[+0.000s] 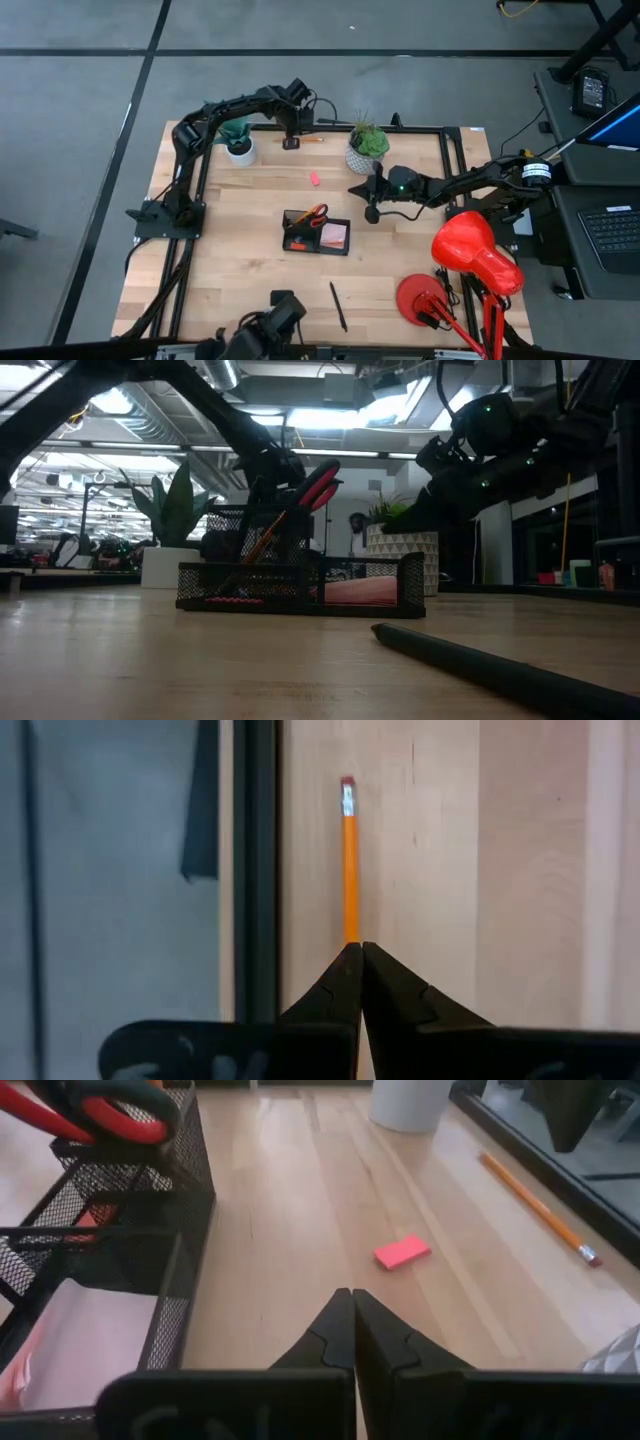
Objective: Pick and place office supplies into organizer
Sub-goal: Put the orange pencil into the desk organizer
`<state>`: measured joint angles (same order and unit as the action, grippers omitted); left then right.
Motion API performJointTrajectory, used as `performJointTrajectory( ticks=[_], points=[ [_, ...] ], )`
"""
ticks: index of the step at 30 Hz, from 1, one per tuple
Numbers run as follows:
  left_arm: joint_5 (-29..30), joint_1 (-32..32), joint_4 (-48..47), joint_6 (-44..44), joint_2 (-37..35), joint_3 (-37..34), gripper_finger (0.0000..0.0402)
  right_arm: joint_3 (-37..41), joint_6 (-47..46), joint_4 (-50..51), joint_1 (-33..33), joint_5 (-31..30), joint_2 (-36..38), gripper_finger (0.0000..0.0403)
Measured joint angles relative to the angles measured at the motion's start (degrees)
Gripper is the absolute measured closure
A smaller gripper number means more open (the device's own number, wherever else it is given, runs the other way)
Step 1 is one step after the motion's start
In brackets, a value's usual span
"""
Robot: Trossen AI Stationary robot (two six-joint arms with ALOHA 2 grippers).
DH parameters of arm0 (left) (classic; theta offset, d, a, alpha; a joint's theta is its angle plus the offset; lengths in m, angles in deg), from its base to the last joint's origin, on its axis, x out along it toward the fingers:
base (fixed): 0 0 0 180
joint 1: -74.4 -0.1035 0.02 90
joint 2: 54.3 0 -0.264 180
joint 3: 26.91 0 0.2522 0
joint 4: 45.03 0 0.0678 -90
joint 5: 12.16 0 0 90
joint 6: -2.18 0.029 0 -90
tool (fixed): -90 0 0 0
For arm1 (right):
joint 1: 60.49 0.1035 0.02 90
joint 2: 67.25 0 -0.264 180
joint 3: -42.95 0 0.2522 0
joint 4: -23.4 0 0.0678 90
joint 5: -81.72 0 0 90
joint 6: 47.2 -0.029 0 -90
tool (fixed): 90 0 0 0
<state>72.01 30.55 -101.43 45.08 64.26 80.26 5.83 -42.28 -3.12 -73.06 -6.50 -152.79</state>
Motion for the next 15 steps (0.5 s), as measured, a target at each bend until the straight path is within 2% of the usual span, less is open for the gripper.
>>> performJointTrajectory(
  ticks=[3, 8, 15],
  points=[
    [0.18, -0.39, -3.31, -3.23, 1.93, 3.88, 0.0400, 0.00, 0.51, -1.08, -0.13, 0.00, 0.00, 0.0402],
    [0.15, -0.93, -4.09, -4.26, 2.74, 4.37, 0.0391, 0.00, 0.29, -1.11, -0.82, 0.00, 0.00, 0.0402],
    [0.13, -0.40, -4.72, -6.37, 2.77, 4.35, 0.0337, 0.00, 0.23, -0.99, -1.57, 1.88, 0.00, 0.0402]
  ],
)
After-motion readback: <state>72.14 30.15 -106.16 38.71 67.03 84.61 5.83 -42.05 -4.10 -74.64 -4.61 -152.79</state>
